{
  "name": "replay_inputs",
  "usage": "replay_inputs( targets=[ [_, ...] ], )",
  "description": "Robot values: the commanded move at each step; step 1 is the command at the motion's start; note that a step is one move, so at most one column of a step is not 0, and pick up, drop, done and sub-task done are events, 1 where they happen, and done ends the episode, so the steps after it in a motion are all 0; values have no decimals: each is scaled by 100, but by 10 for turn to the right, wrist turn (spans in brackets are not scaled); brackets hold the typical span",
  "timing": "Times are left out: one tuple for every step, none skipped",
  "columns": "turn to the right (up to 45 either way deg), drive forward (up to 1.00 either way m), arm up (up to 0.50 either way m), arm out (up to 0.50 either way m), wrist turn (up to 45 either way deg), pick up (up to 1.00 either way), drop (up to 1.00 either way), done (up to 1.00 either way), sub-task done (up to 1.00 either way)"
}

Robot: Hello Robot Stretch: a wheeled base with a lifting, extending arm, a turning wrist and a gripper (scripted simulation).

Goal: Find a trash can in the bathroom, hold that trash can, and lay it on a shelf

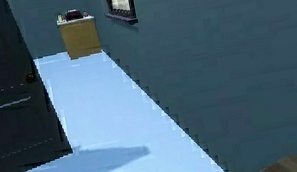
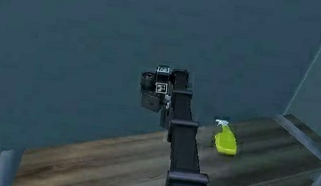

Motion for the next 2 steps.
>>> replay_inputs(
  targets=[
    [0,0,-32,0,0,0,0,0,0],
    [0,0,0,0,0,0,100,0,0]
  ],
)
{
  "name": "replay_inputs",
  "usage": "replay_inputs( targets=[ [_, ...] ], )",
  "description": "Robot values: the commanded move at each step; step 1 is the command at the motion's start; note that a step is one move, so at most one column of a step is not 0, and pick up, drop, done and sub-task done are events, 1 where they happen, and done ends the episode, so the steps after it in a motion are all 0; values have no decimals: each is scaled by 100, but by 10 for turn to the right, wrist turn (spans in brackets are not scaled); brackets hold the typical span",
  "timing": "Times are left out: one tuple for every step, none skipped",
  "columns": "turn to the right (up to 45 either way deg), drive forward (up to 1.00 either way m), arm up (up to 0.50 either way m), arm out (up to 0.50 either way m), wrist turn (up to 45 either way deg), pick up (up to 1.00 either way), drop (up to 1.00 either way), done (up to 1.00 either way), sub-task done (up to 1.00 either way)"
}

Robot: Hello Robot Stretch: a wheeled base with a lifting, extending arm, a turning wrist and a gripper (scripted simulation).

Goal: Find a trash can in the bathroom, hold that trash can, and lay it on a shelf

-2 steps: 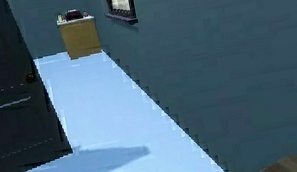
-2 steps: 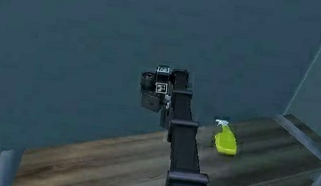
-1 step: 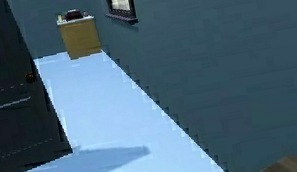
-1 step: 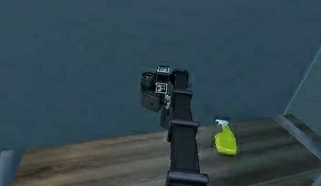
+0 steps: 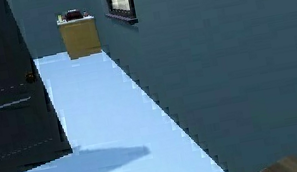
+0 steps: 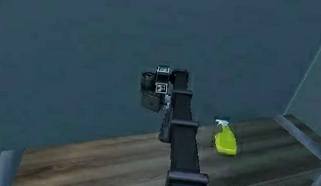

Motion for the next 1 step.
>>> replay_inputs(
  targets=[
    [0,0,10,0,0,0,0,0,0]
  ],
)
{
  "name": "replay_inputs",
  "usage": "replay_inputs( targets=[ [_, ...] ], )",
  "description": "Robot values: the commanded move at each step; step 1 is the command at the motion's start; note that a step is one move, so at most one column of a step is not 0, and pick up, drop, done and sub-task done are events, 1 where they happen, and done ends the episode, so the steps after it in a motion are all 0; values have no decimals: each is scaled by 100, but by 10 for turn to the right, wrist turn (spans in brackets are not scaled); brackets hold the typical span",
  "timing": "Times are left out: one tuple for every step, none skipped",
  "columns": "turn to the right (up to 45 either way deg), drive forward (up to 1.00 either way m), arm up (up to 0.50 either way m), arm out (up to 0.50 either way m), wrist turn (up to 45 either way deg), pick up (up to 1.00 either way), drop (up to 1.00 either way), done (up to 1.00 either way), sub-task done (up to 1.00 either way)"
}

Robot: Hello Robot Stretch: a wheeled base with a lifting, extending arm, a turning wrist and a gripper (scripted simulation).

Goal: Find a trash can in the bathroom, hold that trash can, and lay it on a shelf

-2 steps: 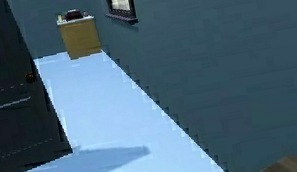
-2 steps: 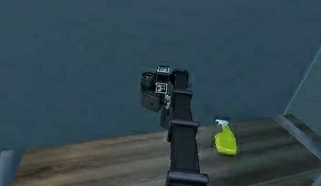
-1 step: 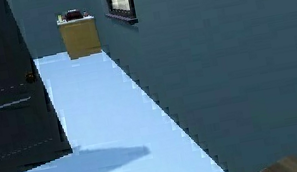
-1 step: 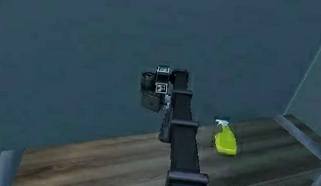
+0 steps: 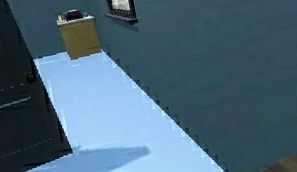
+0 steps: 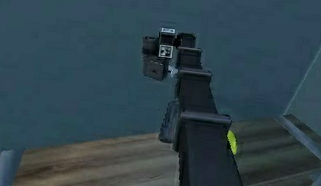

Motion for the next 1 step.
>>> replay_inputs(
  targets=[
    [0,0,0,-8,0,0,0,0,0]
  ],
)
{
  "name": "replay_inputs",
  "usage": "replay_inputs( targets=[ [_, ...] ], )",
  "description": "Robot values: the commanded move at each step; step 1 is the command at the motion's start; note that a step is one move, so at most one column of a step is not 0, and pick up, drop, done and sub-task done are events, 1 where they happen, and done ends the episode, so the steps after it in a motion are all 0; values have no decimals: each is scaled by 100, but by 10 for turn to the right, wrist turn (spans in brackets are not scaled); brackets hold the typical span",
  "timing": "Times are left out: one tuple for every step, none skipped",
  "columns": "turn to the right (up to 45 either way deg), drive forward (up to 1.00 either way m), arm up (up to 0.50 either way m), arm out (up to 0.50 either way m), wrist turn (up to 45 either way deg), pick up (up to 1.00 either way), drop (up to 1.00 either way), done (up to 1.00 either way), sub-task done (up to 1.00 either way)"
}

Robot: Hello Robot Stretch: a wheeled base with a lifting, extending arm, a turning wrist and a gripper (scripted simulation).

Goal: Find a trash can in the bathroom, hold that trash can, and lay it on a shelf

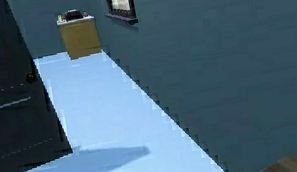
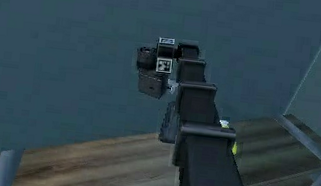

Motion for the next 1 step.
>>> replay_inputs(
  targets=[
    [0,0,0,0,0,0,0,100,0]
  ],
)
